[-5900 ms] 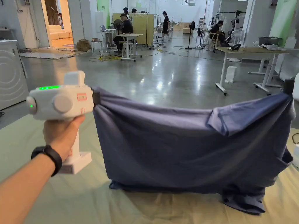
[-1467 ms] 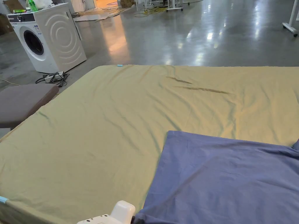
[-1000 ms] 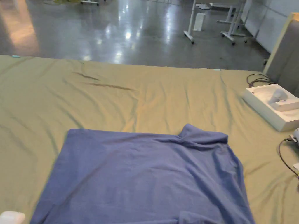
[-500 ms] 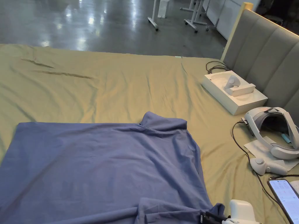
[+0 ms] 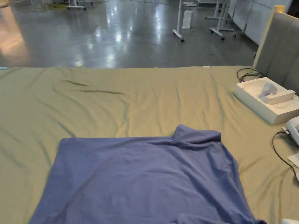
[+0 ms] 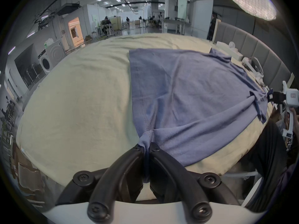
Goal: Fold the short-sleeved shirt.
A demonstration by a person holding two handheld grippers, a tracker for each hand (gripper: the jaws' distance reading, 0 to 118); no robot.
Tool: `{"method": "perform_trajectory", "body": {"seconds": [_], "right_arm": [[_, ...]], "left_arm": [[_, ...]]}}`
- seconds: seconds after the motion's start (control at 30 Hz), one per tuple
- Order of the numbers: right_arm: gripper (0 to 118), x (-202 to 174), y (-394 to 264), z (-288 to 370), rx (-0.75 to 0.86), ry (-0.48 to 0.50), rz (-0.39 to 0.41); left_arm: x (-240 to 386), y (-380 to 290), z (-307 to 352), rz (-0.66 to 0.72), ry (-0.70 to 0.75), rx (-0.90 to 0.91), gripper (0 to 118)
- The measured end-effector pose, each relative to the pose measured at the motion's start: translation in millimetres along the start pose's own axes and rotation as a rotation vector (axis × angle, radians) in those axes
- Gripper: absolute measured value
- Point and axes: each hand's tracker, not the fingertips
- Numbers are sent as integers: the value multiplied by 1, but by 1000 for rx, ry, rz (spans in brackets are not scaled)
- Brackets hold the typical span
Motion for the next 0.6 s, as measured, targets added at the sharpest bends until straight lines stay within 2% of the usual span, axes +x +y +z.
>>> {"method": "perform_trajectory", "body": {"seconds": [0.13,0.27,0.4,0.6], "right_arm": [[17,3,13,-2,29,30,-32],[16,0,60,-22,58,77,-60],[16,-14,126,-67,52,59,-25],[16,-24,184,-158,-97,-4,-49]], "left_arm": [[-14,15,3,111,-72,53,5],[-21,66,-11,121,-96,93,5],[-29,131,-54,130,-101,97,5],[-43,182,-127,250,-77,56,5]]}}
